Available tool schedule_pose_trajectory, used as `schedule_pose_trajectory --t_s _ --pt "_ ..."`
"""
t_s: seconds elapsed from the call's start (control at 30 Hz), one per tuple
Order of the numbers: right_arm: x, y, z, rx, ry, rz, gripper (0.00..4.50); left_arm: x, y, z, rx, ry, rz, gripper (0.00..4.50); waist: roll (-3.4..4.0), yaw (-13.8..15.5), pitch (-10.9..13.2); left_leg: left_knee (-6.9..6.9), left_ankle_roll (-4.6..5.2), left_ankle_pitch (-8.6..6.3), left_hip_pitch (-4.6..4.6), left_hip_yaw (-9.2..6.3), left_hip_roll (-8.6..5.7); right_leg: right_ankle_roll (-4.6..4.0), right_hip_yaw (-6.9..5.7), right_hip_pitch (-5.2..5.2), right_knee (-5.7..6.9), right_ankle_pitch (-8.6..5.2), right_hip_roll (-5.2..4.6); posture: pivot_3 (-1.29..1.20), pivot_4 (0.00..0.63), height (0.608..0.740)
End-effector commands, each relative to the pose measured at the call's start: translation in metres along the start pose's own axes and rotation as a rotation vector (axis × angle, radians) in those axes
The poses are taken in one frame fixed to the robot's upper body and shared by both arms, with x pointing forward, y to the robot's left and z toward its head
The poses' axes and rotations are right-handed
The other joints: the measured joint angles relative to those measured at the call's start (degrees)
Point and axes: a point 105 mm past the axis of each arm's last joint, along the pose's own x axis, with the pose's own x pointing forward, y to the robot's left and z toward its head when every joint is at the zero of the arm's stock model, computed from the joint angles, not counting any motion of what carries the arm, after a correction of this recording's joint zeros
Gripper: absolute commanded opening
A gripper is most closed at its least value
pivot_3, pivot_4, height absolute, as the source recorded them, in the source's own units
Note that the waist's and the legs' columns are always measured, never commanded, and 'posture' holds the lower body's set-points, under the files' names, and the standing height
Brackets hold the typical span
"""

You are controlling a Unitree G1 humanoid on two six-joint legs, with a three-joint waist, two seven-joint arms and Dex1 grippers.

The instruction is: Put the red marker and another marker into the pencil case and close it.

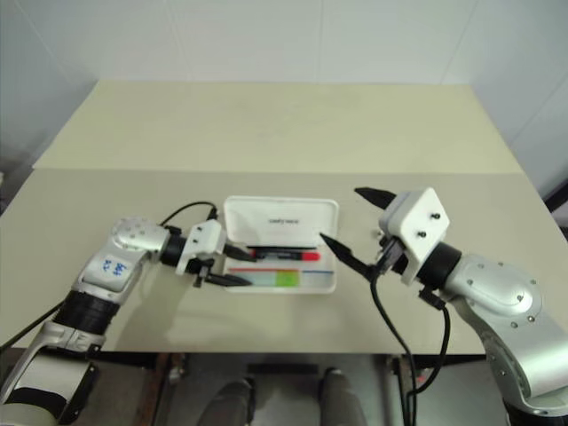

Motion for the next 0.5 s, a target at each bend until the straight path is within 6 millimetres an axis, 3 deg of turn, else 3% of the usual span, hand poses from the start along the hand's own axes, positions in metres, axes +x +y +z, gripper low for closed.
schedule_pose_trajectory --t_s 0.03,0.17,0.3,0.43,0.5 --pt "-0.007 -0.006 -0.013 0.010 0.024 -0.013 4.50 -0.016 0.003 0.033 0.079 -0.090 0.014 2.34 0.00 0.00 0.00 0.00 0.00 0.00 0.00 0.00 0.00 0.00 0.00 0.00 0.00 0.00 0.00 0.00 0.150 0.740" --pt "-0.015 -0.017 -0.031 0.039 0.071 -0.014 4.50 -0.031 -0.001 0.050 0.082 -0.121 0.017 2.34 -0.01 -0.12 0.00 0.00 0.00 0.00 0.00 0.01 0.00 0.01 0.00 0.02 0.00 0.00 -0.01 0.00 0.150 0.740" --pt "-0.029 -0.027 -0.058 0.062 0.174 0.028 4.50 -0.037 -0.002 0.063 0.098 -0.146 0.049 3.21 -0.01 -0.07 0.00 0.01 0.01 0.00 0.05 0.01 0.00 0.01 0.01 0.02 0.06 0.00 0.01 0.00 0.150 0.740" --pt "-0.041 -0.051 -0.088 0.084 0.268 0.039 4.50 -0.042 -0.003 0.080 0.087 -0.197 0.073 4.46 -0.06 -0.10 0.03 0.08 0.01 0.00 0.05 0.02 -0.01 0.02 0.01 0.08 0.01 0.01 0.00 0.00 0.150 0.740" --pt "-0.043 -0.063 -0.103 0.085 0.308 0.054 4.50 -0.043 -0.003 0.088 0.083 -0.221 0.091 4.46 -0.05 -0.25 0.03 0.10 0.01 0.00 0.06 0.03 -0.01 0.03 0.02 0.10 0.01 0.02 0.00 0.00 0.150 0.740"
